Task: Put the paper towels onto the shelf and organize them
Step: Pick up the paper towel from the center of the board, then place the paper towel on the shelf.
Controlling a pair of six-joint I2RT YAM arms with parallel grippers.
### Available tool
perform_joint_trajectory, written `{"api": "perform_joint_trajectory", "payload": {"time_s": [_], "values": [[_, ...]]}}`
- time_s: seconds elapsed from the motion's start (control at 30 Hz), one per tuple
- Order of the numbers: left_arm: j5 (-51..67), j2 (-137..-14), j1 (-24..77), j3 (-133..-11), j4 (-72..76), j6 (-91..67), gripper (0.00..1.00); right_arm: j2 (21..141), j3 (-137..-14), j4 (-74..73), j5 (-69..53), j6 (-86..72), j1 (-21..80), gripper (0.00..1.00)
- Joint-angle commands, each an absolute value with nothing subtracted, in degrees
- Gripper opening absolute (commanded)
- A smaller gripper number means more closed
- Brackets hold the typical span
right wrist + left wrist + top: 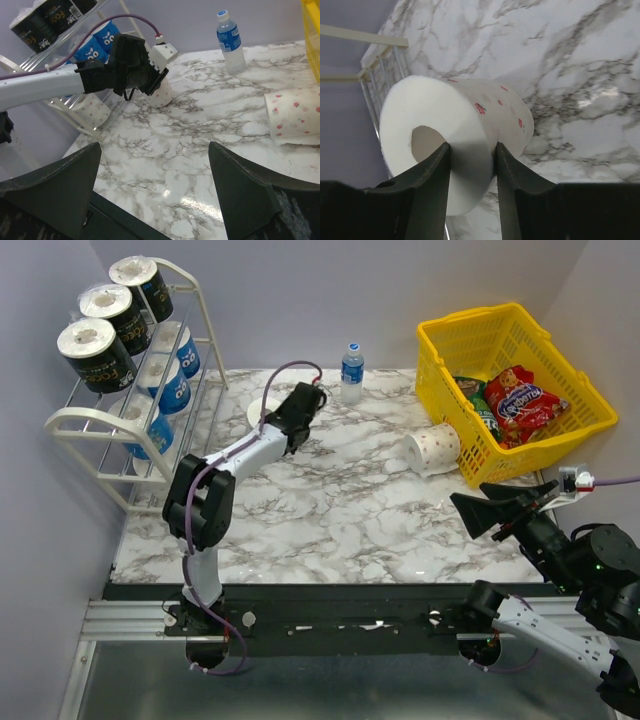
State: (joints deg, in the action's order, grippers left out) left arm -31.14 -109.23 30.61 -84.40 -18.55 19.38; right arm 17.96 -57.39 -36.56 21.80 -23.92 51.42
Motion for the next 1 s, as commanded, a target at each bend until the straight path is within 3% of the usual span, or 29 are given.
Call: {"api": "perform_joint_trajectory", "payload": {"time_s": [0.0,0.5,0.97], "values": [[-36.1,-109.1,22.2,-88.3,-11.9,27.3,0.35,19.0,-55.7,-34.9,23.1,-23.4,51.4,0.97],[-33.7,-118.6,12.7,-97.7,-9.2,35.4,0.35,24.9,-56.8,-27.8,23.0,-19.4,51.4,0.96],[-35.7,-120.0,10.1,-95.0,-2.0,38.8,0.41,22.6,-55.2,-27.0,24.9,-18.8,51.3,0.97]]}}
